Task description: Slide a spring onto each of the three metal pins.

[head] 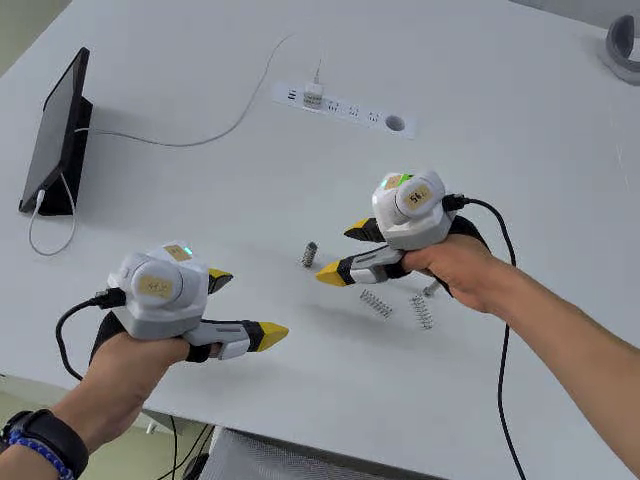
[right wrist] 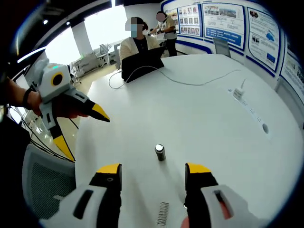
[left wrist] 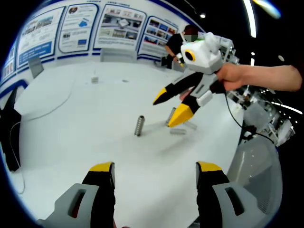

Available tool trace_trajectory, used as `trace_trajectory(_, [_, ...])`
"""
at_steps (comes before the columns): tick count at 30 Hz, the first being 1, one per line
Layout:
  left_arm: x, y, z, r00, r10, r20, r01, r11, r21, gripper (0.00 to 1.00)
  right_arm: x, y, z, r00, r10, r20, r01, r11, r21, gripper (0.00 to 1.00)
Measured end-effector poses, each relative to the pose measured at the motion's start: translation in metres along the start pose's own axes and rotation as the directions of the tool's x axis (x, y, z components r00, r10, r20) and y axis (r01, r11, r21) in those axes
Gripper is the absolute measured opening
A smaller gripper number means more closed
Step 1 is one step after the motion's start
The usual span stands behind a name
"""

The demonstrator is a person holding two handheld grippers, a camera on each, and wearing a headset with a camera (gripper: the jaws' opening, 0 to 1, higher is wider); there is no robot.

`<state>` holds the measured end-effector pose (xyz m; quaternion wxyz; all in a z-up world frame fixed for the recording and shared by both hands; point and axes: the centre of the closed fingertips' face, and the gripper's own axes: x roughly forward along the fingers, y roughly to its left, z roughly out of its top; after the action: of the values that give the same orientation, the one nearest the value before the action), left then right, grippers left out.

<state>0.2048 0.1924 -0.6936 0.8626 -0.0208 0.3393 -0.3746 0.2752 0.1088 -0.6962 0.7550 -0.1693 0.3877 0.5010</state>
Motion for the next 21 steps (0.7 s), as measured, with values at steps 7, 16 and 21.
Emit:
trace_trajectory(7, [0.001, 0.000, 0.001, 1.0000, 0.000, 0.000, 0.000, 1.000, -0.007, 0.70, -0.006, 0.007, -0.010, 0.9997, -0.015, 0.020, 0.015, 0.999, 0.042, 0.61])
trace_trajectory(16, [0.004, -0.004, 0.002, 1.0000, -0.002, -0.002, 0.002, 1.000, -0.001, 0.71, -0.019, 0.019, -0.025, 0.9963, -0.031, 0.080, 0.018, 0.988, 0.154, 0.63])
trace_trajectory(21, [0.006, -0.007, 0.004, 0.9999, -0.009, -0.008, 0.009, 1.000, 0.011, 0.71, -0.027, 0.018, -0.036, 0.9945, -0.054, 0.089, 0.038, 0.983, 0.177, 0.64])
